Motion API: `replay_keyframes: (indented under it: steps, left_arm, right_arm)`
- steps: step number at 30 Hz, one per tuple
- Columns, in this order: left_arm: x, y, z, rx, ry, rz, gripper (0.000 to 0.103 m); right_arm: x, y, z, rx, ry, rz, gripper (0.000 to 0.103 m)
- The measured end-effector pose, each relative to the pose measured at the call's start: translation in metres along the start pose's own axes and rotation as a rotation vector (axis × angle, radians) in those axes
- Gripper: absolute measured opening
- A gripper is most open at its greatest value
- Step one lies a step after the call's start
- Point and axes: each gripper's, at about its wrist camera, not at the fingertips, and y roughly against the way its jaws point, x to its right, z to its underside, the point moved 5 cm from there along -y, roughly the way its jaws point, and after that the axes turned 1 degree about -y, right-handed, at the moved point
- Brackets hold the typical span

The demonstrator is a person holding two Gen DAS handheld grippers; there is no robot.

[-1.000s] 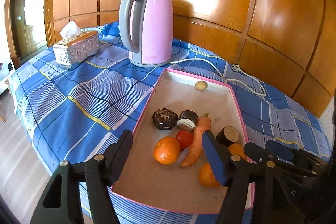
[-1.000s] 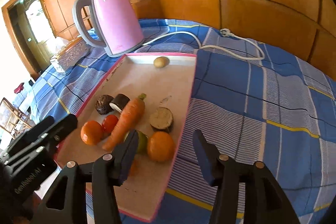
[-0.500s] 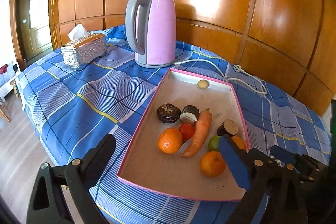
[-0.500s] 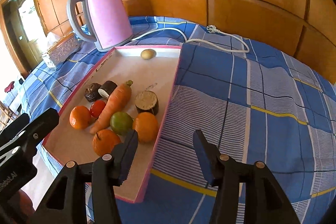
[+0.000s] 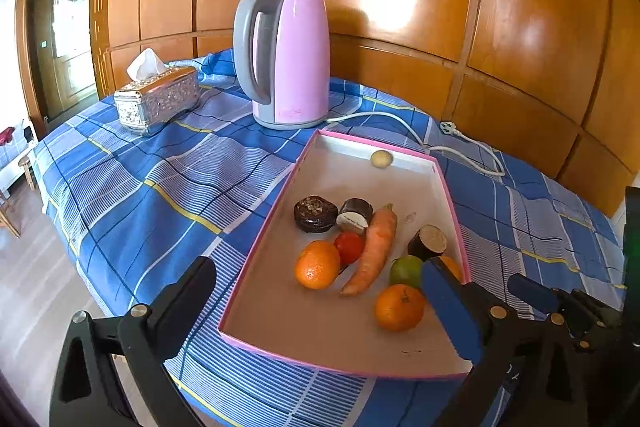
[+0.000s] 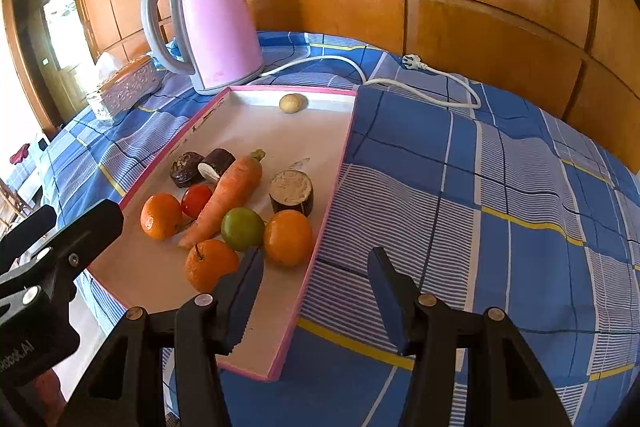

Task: Organize fruits

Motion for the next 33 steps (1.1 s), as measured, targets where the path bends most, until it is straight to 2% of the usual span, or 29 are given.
replay_keyframes:
  steps: [10,33]
  left_arm:
    - [-0.0034,0.0017,-0.0013,0.017,0.009,-0.046,0.103]
    - [-0.0061,0.0022,0.0002,0.006,0.02,-0.044,0.103]
  right_arm:
    - [-0.002,-0.0004,-0.0001,-0.001,0.007,-0.003,0.055]
    - [-0.0053,0.0016,0.001,0.001,0.018,-0.007,0.055]
